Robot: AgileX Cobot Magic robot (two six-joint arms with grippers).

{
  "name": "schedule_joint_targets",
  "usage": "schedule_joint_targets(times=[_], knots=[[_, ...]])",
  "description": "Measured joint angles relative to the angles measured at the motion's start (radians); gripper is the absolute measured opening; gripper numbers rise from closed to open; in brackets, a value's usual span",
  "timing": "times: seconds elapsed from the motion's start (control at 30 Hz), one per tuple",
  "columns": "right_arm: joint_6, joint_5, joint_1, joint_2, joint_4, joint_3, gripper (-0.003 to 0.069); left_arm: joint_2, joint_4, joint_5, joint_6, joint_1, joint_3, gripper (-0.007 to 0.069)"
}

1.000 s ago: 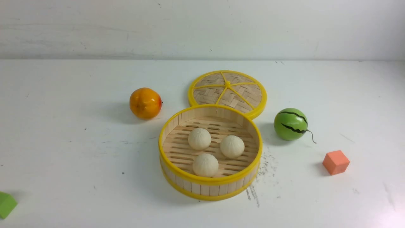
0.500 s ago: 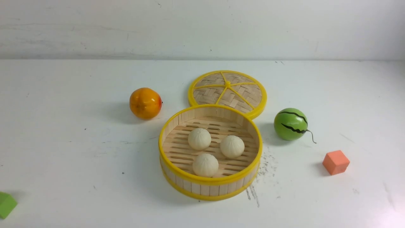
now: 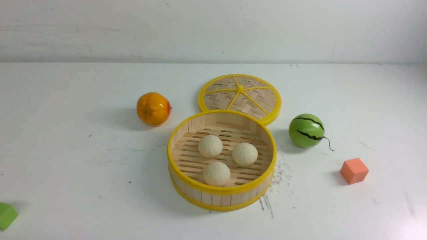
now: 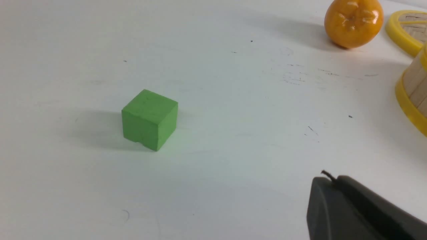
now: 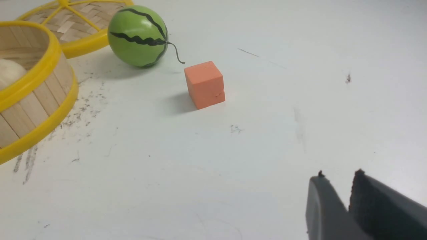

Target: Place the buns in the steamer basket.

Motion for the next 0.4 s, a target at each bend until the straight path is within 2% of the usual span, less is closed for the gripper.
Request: schedule_joint_targets(times=[0.4], knots=[[0.0,0.0,0.0,0.0,0.0,0.0,0.015,0.0,0.0,0.0,0.0,0.0,0.0,0.0017]])
